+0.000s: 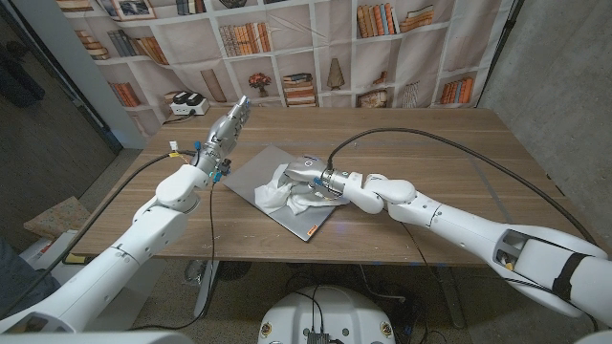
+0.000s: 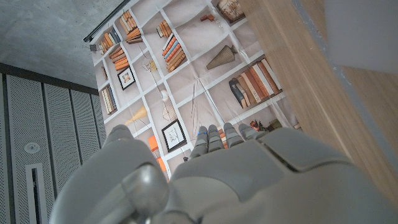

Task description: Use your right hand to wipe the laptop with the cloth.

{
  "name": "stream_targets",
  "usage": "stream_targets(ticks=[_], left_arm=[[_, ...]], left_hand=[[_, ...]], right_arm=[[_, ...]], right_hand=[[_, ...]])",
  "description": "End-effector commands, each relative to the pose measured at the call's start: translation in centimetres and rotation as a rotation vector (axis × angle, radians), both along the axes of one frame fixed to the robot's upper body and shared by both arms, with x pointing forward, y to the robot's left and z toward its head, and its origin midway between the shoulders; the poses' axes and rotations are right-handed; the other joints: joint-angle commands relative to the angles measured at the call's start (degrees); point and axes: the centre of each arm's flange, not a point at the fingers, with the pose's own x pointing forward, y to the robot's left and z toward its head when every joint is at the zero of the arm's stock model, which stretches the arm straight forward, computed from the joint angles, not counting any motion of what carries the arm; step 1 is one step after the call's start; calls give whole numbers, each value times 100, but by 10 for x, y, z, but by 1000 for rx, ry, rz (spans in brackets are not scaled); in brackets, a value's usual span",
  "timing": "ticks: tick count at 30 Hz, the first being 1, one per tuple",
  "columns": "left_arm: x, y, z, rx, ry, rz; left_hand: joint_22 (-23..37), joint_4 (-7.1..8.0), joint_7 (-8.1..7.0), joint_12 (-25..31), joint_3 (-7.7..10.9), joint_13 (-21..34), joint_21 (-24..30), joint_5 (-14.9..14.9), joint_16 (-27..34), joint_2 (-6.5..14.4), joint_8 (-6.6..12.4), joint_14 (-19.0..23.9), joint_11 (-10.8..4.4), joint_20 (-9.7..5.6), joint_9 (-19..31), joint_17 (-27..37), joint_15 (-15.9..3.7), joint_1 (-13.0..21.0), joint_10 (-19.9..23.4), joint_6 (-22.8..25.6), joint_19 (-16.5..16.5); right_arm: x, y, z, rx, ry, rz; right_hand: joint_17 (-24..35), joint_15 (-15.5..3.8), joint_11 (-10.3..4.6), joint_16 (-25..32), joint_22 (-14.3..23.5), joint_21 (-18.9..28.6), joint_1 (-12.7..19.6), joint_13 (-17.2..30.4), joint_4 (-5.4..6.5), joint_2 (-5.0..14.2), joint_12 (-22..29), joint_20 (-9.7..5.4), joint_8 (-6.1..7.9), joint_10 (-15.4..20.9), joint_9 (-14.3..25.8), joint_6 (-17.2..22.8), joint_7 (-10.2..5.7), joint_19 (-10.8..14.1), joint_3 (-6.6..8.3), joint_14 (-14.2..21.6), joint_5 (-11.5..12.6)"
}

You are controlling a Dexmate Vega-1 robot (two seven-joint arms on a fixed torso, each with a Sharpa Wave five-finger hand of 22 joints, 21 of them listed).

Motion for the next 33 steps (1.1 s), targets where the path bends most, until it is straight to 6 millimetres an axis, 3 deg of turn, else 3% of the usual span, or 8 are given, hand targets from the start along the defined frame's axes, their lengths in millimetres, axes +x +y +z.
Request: stream_targets(ticks=[1,9,23,33], left_arm=[[-2,0,-5,-5,1,-1],[2,-2,-5,-4,7,-11],[8,-6,-1,13,11,-23],[12,-12,-1,19,14,-41]], left_hand=[[21,10,7,-19,-21,16,-4,-1,-18,-31,0,18,-11,-9,29,26,-6,-6,37,46,-100],[21,10,8,-20,-27,16,-4,-4,-19,-29,-1,16,-11,-15,29,26,-9,-4,35,46,-101],[22,11,15,-19,-39,16,-6,-10,-19,-24,-3,14,-16,-10,30,26,-2,-1,41,50,-109],[22,15,5,-22,-51,16,-8,-14,-16,-18,-1,21,-19,1,30,27,-10,-4,37,61,-119]], right_arm=[[23,34,7,-67,-33,-18],[26,33,7,-65,-17,-39],[-15,-13,-5,-17,46,-57],[-24,-46,-17,-20,64,-144]], right_hand=[[23,-24,-239,-23,-8,27,15,33,-12,60,58,-657,23,269,7,37,-8,-24,-47,11,23],[28,-24,-241,-26,-20,42,19,38,-12,64,54,-659,19,270,6,32,-16,-22,-48,14,24],[36,-23,-243,-40,-46,63,14,34,-6,63,35,-658,20,274,17,32,-15,-31,-57,9,24],[40,-22,-246,-49,-60,77,6,38,1,64,31,-656,20,283,21,34,-29,-41,-65,6,25]])
